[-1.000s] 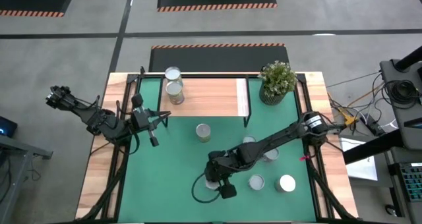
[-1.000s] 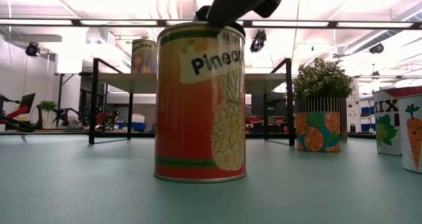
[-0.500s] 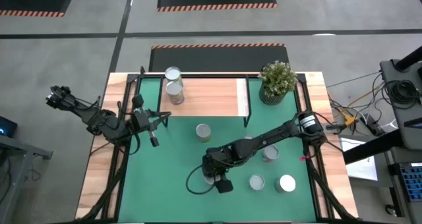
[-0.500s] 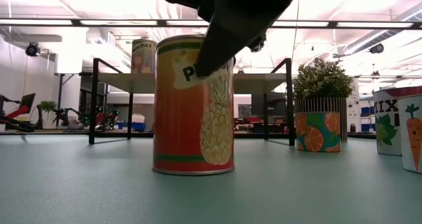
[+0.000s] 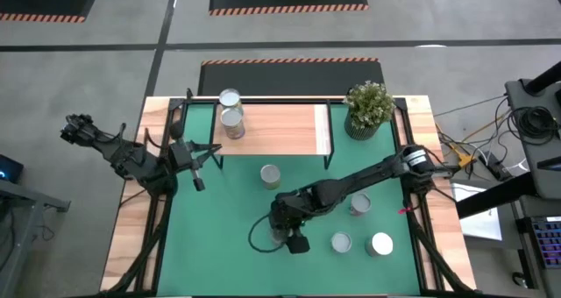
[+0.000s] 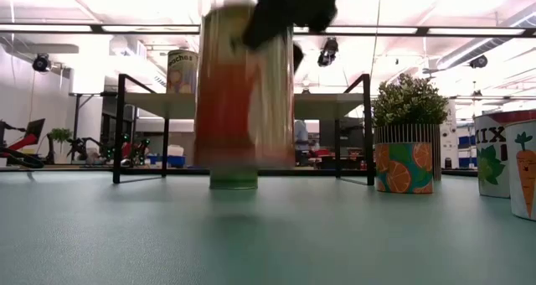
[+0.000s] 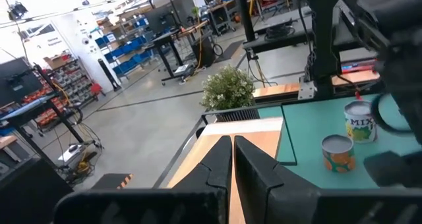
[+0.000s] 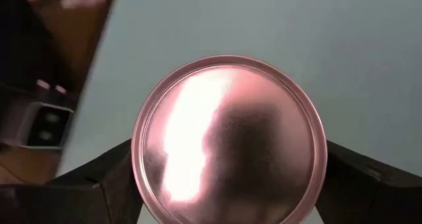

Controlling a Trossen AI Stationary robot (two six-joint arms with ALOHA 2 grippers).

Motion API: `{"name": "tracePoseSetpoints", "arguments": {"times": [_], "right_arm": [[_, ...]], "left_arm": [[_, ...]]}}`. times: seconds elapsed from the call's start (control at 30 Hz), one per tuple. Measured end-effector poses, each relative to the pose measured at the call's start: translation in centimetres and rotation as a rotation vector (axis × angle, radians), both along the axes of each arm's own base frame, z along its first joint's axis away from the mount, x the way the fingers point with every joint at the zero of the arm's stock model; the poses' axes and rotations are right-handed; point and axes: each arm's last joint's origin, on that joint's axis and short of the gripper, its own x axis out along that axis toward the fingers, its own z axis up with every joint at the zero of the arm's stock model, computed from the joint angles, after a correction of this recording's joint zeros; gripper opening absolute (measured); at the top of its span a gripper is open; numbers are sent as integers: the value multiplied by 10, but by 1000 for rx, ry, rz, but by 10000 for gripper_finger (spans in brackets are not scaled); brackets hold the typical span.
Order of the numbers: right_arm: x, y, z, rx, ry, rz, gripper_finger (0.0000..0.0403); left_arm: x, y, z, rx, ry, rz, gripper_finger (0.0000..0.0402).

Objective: Pick and place cans onto a shelf
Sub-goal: Put the canned pineapple on the shelf

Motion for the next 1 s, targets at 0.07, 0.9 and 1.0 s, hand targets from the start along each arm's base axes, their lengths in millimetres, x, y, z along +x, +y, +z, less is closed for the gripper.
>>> {"name": "tracePoseSetpoints", "arguments": {"times": [0.07, 0.9, 1.0], "right_arm": [[-4, -8, 16, 20, -23, -27, 326], [-10, -223, 141, -215, -168, -549, 326], [-11, -248, 134, -198, -148, -579, 326]], "left_arm": [[-3, 2, -2, -6, -7, 0, 0], [-11, 6, -3, -3, -33, -2, 0], [-11, 6, -3, -1, -32, -2, 0]]}}
